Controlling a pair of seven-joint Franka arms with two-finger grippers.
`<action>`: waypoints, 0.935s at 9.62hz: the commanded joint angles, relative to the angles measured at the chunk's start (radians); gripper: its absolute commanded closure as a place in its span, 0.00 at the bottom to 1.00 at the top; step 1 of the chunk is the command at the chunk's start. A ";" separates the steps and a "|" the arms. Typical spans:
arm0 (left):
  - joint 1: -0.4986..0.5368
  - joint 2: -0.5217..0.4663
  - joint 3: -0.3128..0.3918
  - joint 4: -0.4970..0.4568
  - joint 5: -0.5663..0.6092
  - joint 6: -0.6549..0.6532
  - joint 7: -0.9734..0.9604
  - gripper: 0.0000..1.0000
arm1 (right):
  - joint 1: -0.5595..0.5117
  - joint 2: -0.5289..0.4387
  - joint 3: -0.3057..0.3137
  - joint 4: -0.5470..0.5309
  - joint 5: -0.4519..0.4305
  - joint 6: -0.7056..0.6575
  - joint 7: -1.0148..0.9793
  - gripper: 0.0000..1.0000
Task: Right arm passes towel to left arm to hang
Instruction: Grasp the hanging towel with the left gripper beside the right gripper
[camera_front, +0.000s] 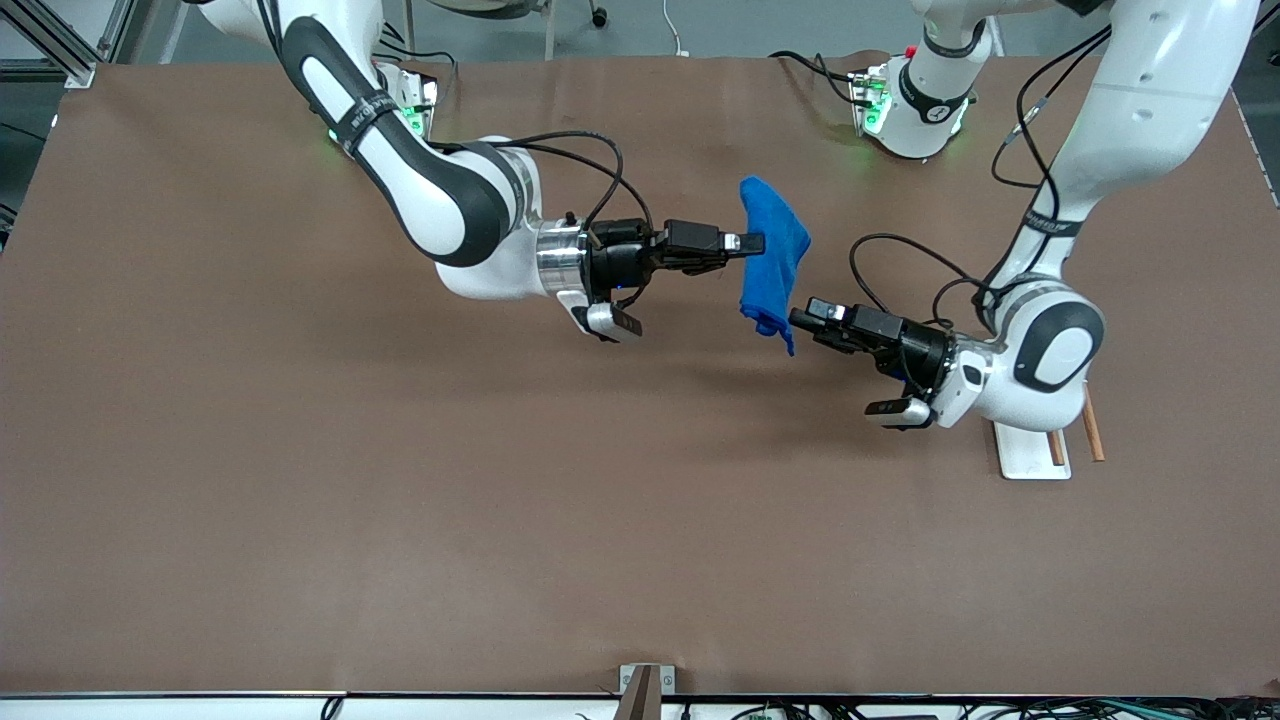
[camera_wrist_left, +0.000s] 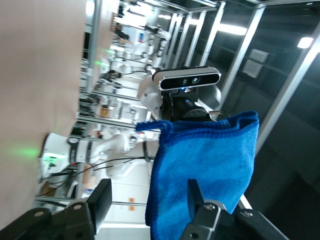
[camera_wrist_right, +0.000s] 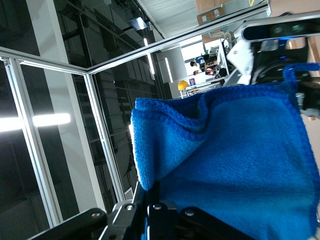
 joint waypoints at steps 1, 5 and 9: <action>0.003 0.029 -0.001 -0.002 -0.021 -0.017 0.024 0.32 | 0.012 0.006 0.004 0.015 0.046 -0.004 -0.036 1.00; -0.006 0.037 -0.001 0.006 -0.088 -0.060 0.033 0.35 | 0.012 0.026 0.004 0.028 0.046 -0.004 -0.050 1.00; -0.038 0.086 -0.002 0.029 -0.142 -0.060 0.128 0.37 | 0.021 0.033 0.004 0.028 0.048 -0.004 -0.070 1.00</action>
